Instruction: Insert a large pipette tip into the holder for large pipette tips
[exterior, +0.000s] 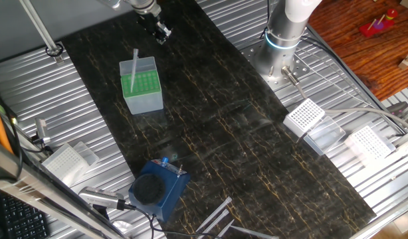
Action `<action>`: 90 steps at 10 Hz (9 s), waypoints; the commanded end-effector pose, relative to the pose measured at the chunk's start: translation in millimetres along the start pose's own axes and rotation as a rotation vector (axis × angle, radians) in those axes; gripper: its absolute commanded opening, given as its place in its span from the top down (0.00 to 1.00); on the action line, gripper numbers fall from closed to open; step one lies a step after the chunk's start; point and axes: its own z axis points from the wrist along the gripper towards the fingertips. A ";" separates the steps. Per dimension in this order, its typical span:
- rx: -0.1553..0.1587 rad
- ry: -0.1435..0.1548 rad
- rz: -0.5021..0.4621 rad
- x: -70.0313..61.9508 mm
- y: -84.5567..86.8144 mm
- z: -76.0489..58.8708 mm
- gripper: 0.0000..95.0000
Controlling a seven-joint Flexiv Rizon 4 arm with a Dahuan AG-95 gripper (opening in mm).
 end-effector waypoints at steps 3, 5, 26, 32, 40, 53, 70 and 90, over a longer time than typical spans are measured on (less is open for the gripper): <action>0.006 -0.023 -0.021 -1.9 -0.6 0.1 1.00; 0.012 -0.033 -0.033 -1.9 -0.6 0.1 1.00; 0.021 -0.039 0.011 -1.1 -0.8 0.5 0.80; 0.029 -0.060 0.034 -3.5 -17.5 6.5 0.80; 0.052 -0.091 -0.051 -27.9 -37.6 6.8 0.80; 0.073 -0.117 -0.116 -42.5 -61.7 10.4 1.00; 0.101 -0.098 -0.134 -48.3 -69.7 -1.9 1.00; 0.086 -0.097 -0.051 -87.1 -47.7 -17.2 1.00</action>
